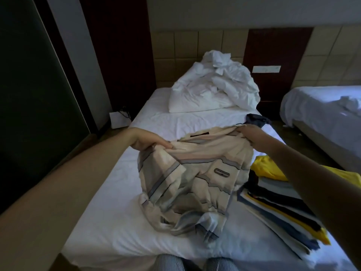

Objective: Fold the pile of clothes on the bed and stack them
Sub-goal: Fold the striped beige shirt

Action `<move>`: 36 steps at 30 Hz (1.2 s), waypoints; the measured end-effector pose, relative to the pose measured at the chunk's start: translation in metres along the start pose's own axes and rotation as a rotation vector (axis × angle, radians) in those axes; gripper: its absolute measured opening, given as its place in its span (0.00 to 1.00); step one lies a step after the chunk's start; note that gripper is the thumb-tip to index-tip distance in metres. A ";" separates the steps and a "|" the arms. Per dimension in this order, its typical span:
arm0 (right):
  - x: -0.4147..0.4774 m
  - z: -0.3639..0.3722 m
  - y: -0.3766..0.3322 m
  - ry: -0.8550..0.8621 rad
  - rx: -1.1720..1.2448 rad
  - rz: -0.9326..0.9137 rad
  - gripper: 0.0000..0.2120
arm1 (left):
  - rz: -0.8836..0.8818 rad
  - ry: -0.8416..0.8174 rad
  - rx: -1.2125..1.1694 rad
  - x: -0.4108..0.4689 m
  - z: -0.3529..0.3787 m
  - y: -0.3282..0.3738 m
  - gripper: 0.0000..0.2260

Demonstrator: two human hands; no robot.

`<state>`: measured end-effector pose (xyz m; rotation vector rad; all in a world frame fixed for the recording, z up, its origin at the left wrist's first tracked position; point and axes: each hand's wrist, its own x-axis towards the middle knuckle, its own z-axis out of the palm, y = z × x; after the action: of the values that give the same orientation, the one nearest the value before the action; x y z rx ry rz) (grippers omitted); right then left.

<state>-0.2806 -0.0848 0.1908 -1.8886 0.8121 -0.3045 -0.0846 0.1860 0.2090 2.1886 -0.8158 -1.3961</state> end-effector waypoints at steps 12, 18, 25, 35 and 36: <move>-0.013 -0.009 -0.002 -0.181 -0.336 -0.146 0.07 | 0.186 0.751 0.574 0.020 -0.006 -0.024 0.28; -0.014 -0.010 0.003 0.031 -0.116 -0.207 0.10 | 0.480 0.726 0.050 0.021 0.008 -0.019 0.02; -0.020 -0.005 0.009 -0.041 -0.007 -0.123 0.12 | 0.322 0.622 0.033 0.014 0.011 -0.037 0.09; -0.019 -0.001 0.041 -0.371 -0.544 -0.062 0.16 | 0.194 0.321 0.483 0.028 0.024 -0.082 0.09; -0.018 0.002 0.044 -0.423 -0.657 -0.030 0.16 | 0.194 0.362 0.415 0.032 0.023 -0.088 0.09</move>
<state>-0.3104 -0.0832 0.1540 -2.4530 0.6311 0.3881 -0.0731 0.2291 0.1237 2.4781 -1.2177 -0.7531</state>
